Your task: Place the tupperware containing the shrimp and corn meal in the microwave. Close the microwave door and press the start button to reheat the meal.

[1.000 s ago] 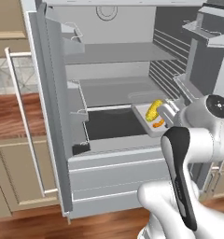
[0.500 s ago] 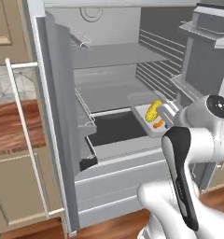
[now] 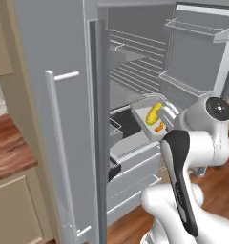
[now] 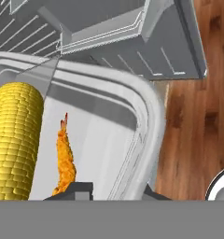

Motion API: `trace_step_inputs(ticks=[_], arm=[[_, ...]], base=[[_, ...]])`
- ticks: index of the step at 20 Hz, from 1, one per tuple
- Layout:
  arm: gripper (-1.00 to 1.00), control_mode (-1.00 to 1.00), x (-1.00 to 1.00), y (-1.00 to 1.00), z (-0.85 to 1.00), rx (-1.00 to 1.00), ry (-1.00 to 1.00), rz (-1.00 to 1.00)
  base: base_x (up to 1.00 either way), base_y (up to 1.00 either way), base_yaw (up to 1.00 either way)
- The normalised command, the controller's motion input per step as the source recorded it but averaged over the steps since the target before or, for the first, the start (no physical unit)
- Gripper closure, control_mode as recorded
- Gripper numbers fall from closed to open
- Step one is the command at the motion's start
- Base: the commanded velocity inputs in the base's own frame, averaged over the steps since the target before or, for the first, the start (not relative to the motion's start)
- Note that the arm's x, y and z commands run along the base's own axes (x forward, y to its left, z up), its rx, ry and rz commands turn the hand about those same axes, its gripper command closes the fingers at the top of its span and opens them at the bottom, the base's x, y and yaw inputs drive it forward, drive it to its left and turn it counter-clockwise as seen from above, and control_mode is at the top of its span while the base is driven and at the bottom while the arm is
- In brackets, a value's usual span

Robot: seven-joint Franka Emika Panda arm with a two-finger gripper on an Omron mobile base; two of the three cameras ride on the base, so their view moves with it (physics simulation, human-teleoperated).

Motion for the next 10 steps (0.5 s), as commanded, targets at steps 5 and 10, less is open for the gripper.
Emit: trace_step_inputs(ticks=[5,10], arm=[[1.00,1.00,0.00,0.00,0.00,0.00,0.00,0.00],[1.00,1.00,0.00,0.00,0.00,0.00,0.00,0.00]], base=[[-0.54,0.00,-0.76],[-0.49,0.04,-0.83]])
